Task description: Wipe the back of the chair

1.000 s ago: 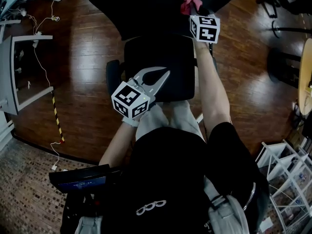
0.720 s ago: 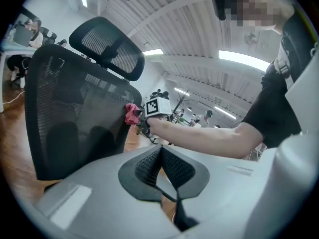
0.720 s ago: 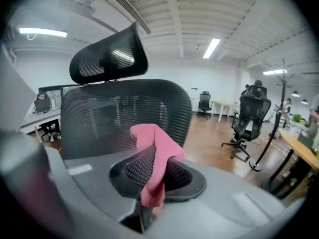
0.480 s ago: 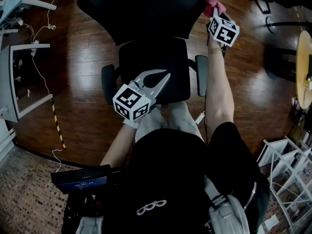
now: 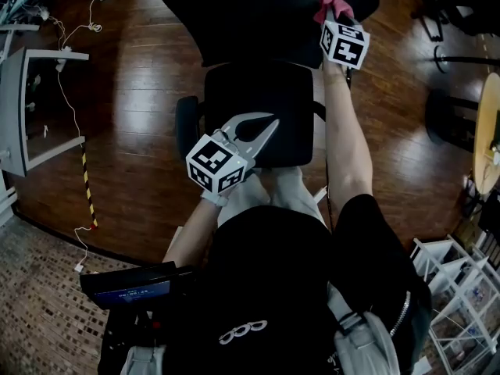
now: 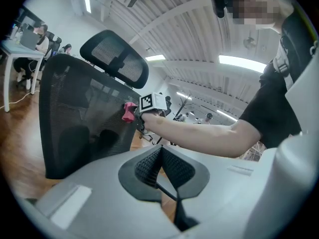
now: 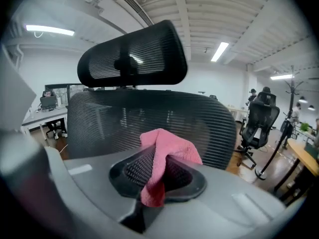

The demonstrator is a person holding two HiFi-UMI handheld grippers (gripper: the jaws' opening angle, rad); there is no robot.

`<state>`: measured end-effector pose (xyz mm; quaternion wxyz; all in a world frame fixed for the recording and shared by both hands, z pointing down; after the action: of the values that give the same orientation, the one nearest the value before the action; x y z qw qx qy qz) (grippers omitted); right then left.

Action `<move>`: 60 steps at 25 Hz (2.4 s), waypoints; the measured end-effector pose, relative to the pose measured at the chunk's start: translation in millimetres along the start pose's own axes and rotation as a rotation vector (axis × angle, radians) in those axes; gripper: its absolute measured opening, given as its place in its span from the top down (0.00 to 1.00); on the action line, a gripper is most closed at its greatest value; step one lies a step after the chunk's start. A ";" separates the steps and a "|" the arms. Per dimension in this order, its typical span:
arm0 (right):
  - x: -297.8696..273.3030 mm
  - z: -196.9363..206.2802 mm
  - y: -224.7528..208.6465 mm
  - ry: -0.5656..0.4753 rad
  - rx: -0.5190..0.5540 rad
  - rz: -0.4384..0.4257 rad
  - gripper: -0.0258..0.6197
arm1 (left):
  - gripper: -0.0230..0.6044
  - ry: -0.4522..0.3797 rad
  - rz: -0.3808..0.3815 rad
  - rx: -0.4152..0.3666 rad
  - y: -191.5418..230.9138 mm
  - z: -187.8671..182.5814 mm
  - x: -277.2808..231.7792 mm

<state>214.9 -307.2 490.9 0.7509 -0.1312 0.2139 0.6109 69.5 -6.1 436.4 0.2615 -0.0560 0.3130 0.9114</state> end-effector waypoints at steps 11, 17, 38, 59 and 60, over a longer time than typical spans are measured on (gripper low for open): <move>-35.2 -35.8 169.0 -0.009 0.116 -0.197 0.90 | 0.98 -0.064 -0.076 0.031 40.0 -11.1 64.1; -46.4 -51.2 262.3 -0.026 0.183 -0.313 0.90 | 0.98 -0.103 -0.127 0.050 62.0 -10.4 99.2; -45.3 -84.6 363.2 -0.095 0.266 -0.441 0.90 | 0.98 -0.129 -0.197 0.066 83.8 -6.4 144.7; -13.6 -65.7 55.1 -0.078 0.113 -0.107 0.90 | 0.98 -0.017 -0.002 -0.031 9.2 -21.0 9.1; -9.9 -63.4 39.8 -0.076 0.106 -0.090 0.90 | 0.98 -0.013 0.004 -0.035 5.3 -21.2 3.4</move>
<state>164.3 -336.1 442.8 0.7911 -0.0775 0.2112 0.5689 62.6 -20.8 421.4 0.2606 -0.0539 0.2952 0.9176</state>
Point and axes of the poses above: the fingertips, and each gripper's own axes: x backward along the fingers, y to its left, z out of its underside, the point moved 1 cm from there along x, backward along the fingers, and after that the axes turned 1 degree about y, right-handed, at the moved point
